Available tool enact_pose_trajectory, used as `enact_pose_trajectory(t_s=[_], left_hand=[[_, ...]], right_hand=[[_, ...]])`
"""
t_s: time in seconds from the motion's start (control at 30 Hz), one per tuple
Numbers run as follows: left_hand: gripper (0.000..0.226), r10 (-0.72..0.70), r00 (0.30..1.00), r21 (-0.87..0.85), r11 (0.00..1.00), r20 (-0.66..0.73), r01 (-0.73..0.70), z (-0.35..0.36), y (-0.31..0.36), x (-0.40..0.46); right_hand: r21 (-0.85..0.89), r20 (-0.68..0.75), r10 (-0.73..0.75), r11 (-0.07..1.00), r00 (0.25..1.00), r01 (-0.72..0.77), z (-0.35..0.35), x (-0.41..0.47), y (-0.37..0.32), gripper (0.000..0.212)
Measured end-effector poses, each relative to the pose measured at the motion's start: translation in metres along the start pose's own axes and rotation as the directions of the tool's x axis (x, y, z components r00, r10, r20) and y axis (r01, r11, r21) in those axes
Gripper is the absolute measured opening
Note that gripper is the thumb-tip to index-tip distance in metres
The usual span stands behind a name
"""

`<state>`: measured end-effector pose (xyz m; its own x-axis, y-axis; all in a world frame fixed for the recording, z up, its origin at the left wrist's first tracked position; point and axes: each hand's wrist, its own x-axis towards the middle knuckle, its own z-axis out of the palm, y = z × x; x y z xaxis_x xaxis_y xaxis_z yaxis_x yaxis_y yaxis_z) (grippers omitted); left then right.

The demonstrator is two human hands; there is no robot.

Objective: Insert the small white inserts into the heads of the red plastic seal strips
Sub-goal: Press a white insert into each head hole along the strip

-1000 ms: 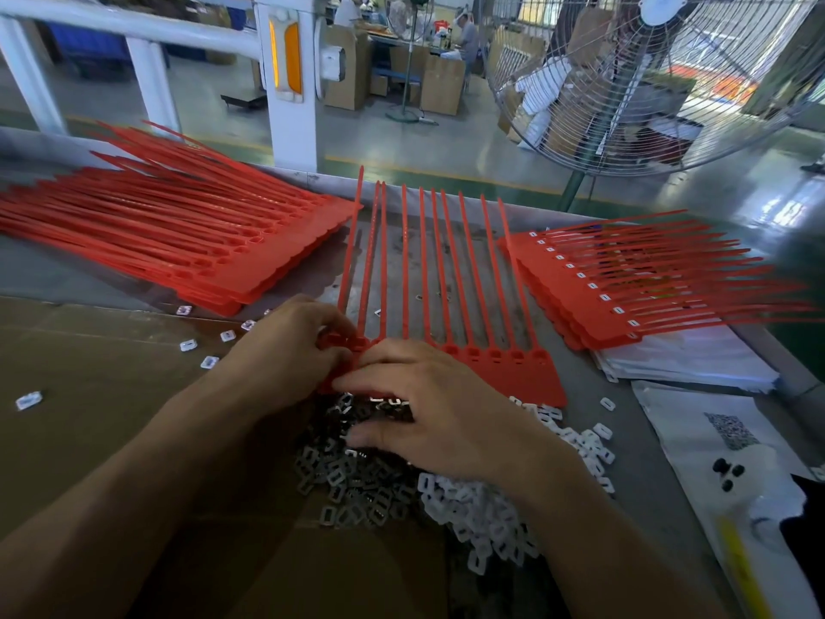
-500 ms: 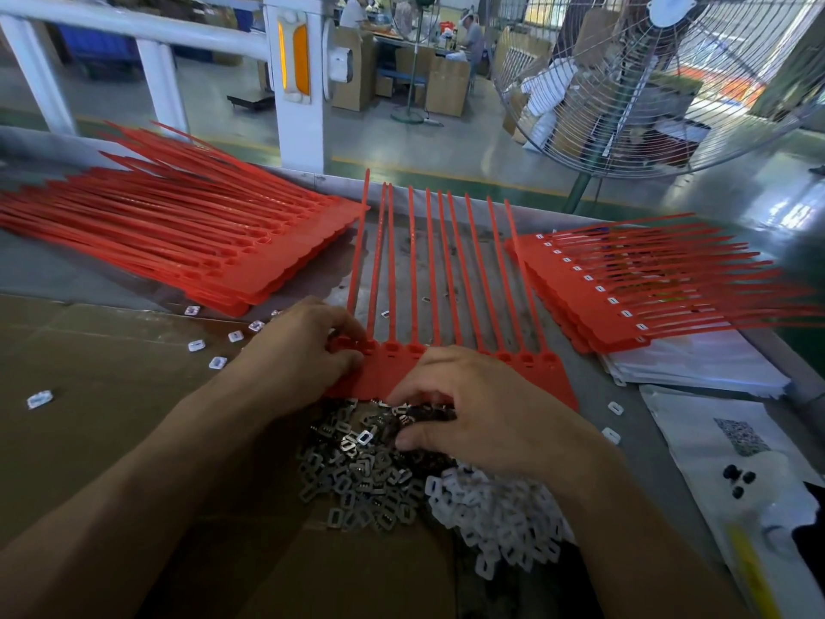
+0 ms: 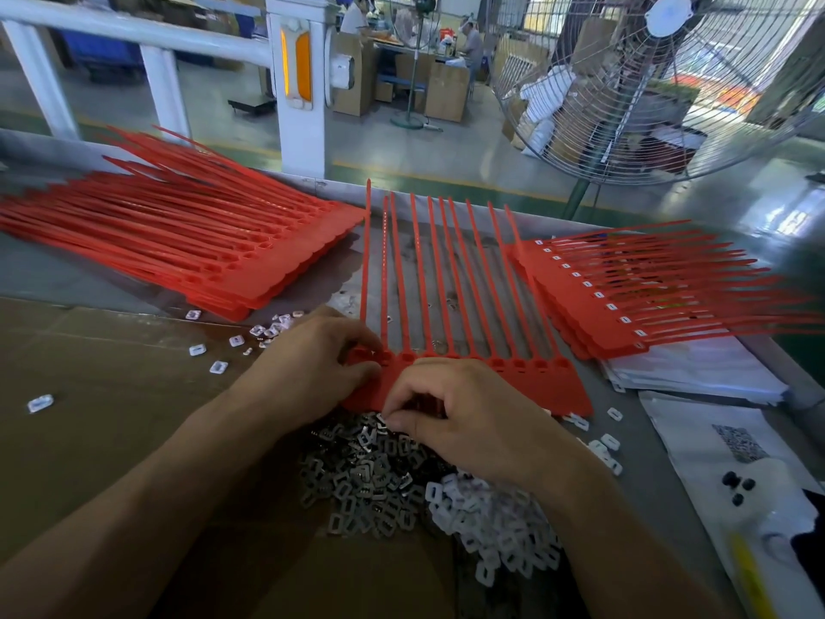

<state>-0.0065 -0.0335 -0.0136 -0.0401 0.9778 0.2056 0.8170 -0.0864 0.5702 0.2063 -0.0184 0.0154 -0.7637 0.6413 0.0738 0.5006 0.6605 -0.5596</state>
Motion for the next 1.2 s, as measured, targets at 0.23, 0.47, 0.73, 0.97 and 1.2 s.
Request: enact_pose_trajectory(t_s=[0.23, 0.47, 0.73, 0.97, 1.2], left_hand=[[0.016, -0.030, 0.997, -0.091, 0.996, -0.078, 0.023, 0.004, 0.000, 0.001], [0.013, 0.006, 0.992, -0.100, 0.995, -0.127, -0.019, 0.001, 0.010, -0.002], [0.013, 0.165, 0.967, -0.158, 0.968, -0.193, -0.196, 0.002, 0.020, -0.005], [0.017, 0.275, 0.941, -0.190, 0.931, -0.198, -0.312, 0.009, 0.023, -0.005], [0.021, 0.315, 0.927, -0.179, 0.919, -0.204, -0.352, 0.010, 0.021, -0.004]], right_hand=[[0.141, -0.049, 0.054, 0.989, 0.997, -0.047, 0.001, -0.001, 0.006, 0.009], [0.142, -0.103, 0.108, 0.986, 0.989, -0.093, 0.003, 0.001, 0.012, 0.021], [0.288, -0.253, 0.234, 0.945, 0.939, -0.158, 0.004, 0.003, 0.017, 0.029], [0.460, -0.284, 0.329, 0.871, 0.901, -0.173, 0.004, 0.004, 0.016, 0.016], [0.537, -0.287, 0.383, 0.823, 0.878, -0.184, 0.005, 0.005, 0.016, 0.010]])
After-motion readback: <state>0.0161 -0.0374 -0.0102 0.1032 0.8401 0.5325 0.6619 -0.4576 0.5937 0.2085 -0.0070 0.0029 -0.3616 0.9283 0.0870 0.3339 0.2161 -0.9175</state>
